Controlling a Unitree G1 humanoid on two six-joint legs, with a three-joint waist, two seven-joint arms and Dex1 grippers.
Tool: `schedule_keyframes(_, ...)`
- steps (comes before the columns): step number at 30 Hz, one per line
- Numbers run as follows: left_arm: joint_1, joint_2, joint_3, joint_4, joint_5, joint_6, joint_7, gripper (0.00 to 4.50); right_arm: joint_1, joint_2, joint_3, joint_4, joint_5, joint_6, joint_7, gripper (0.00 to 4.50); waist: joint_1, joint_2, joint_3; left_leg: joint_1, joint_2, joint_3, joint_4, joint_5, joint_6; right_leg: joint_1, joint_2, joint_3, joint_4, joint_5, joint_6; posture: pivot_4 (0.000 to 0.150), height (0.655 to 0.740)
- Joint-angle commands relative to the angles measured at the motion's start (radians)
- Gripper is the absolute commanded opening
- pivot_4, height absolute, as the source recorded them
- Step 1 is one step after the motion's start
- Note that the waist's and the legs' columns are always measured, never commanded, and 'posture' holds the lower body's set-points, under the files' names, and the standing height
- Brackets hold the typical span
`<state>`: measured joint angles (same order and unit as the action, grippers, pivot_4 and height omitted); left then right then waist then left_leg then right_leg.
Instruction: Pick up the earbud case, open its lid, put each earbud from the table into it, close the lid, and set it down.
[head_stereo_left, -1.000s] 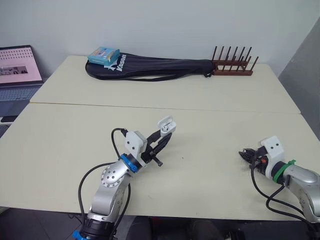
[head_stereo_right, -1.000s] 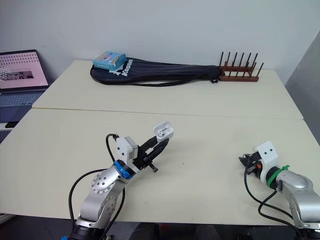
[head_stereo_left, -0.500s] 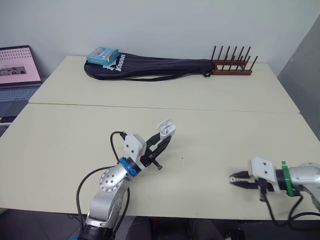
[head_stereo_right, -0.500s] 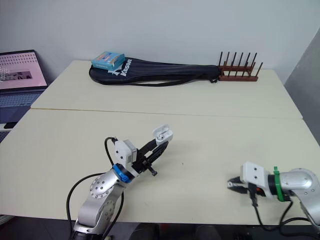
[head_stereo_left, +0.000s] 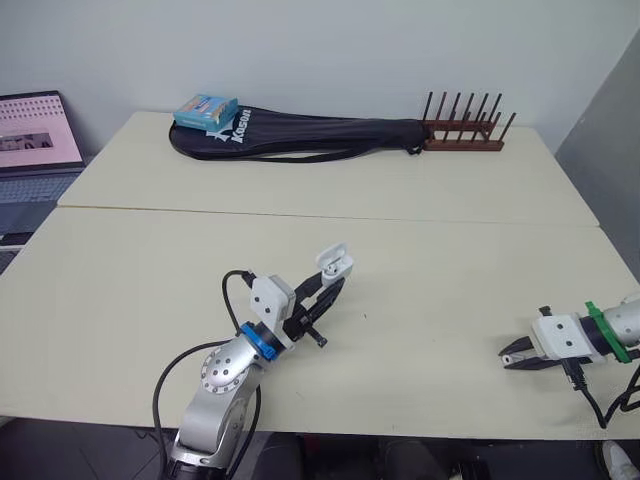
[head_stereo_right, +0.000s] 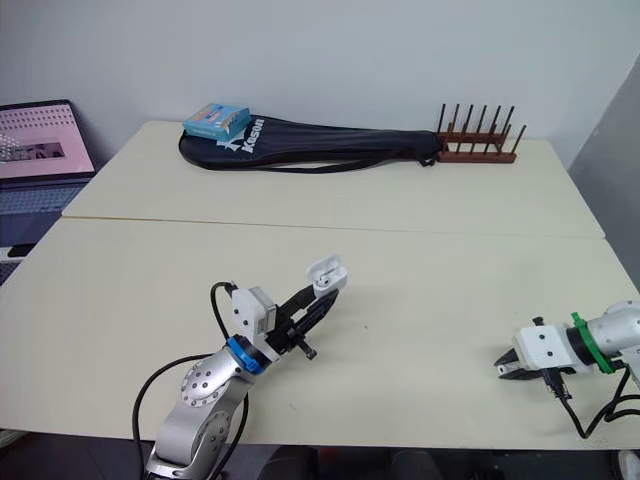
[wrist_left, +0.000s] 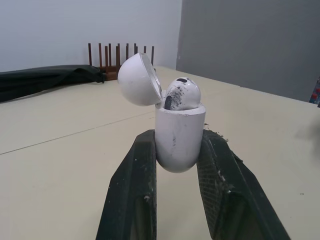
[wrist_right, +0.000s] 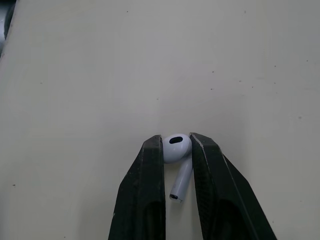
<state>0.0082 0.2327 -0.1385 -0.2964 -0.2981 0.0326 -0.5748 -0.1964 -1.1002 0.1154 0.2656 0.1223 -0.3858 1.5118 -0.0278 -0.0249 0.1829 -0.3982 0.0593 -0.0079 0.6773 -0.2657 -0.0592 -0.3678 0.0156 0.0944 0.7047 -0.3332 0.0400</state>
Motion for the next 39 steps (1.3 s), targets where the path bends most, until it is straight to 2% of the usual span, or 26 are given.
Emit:
schedule_keyframes(1, -0.001, 0.005, 0.004, -0.056, -0.007, -0.003, 0.005, 0.75, 0.011, -0.035, 0.018, 0.022, 0.001, 0.013, 0.068, 0.39, 0.0, 0.0, 0.0, 0.0, 0.0, 0.0, 0.0, 0.0, 0.0, 0.0, 0.0, 0.0, 0.0, 0.0, 0.0, 0.15, 0.7087)
schedule_keyframes(7, -0.003, 0.01, 0.006, -0.061, -0.009, 0.005, 0.004, 0.75, 0.014, -0.04, 0.027, 0.055, -0.016, -0.039, 0.055, 0.39, 0.001, 0.0, 0.0, 0.0, 0.0, 0.0, 0.0, 0.0, 0.0, 0.0, 0.0, 0.0, 0.0, 0.0, 0.0, 0.15, 0.7087)
schedule_keyframes(14, -0.009, 0.011, 0.006, -0.057, -0.009, 0.009, -0.002, 0.75, 0.013, -0.03, 0.003, 0.041, -0.003, -0.074, 0.011, 2.84, 0.001, 0.0, 0.0, 0.0, 0.0, -0.001, 0.0, 0.0, 0.0, 0.001, 0.0, -0.001, 0.0, 0.0, 0.0, 0.15, 0.7087)
schedule_keyframes(18, -0.009, 0.012, 0.004, -0.059, -0.009, 0.014, -0.005, 0.75, 0.031, -0.058, -0.054, -0.059, 0.048, -0.017, -0.01, 2.86, 0.0, 0.001, 0.0, 0.0, 0.0, -0.002, 0.0, 0.0, 0.0, 0.001, 0.0, -0.001, 0.0, 0.0, 0.0, 0.15, 0.7087)
schedule_keyframes(22, -0.009, 0.012, 0.0, -0.06, -0.012, 0.02, -0.008, 0.75, 0.109, -0.12, -0.144, -0.271, 0.077, 0.15, -0.063, 2.86, -0.001, 0.006, 0.0, 0.0, 0.0, -0.001, 0.0, 0.0, 0.0, 0.0, 0.0, -0.001, 0.001, 0.0, 0.0, 0.15, 0.7087)
schedule_keyframes(26, -0.017, 0.01, -0.005, -0.048, -0.011, 0.019, -0.012, 0.75, 0.219, -0.195, -0.193, -0.49, -0.084, 0.38, -0.178, 2.86, 0.0, 0.006, 0.0, 0.0, 0.0, -0.003, 0.0, 0.0, 0.0, 0.0, 0.0, -0.001, 0.001, 0.0, 0.0, 0.15, 0.7087)
schedule_keyframes(30, -0.025, 0.006, -0.014, -0.043, -0.011, 0.02, -0.016, 0.75, 0.283, -0.239, -0.202, -0.67, -0.124, 0.627, -0.198, 2.86, 0.0, 0.006, 0.0, 0.0, 0.0, -0.002, 0.0, 0.0, 0.0, 0.0, 0.0, -0.001, 0.001, 0.0, 0.0, 0.15, 0.7087)
schedule_keyframes(34, -0.03, 0.005, -0.018, -0.039, -0.009, 0.02, -0.017, 0.75, 0.221, -0.211, -0.112, -0.717, -0.174, 0.738, -0.238, 2.86, -0.003, 0.006, 0.0, 0.0, 0.0, -0.001, 0.0, 0.0, 0.0, -0.001, 0.0, -0.001, 0.001, 0.0, 0.0, 0.15, 0.7087)
schedule_keyframes(39, -0.034, 0.005, -0.019, -0.038, -0.007, 0.02, -0.014, 0.75, 0.151, -0.187, -0.022, -0.677, -0.217, 0.752, -0.246, 2.86, -0.002, 0.006, 0.0, -0.001, 0.0, -0.001, 0.0, 0.0, 0.0, -0.002, 0.0, -0.001, 0.001, 0.0, 0.0, 0.15, 0.7087)
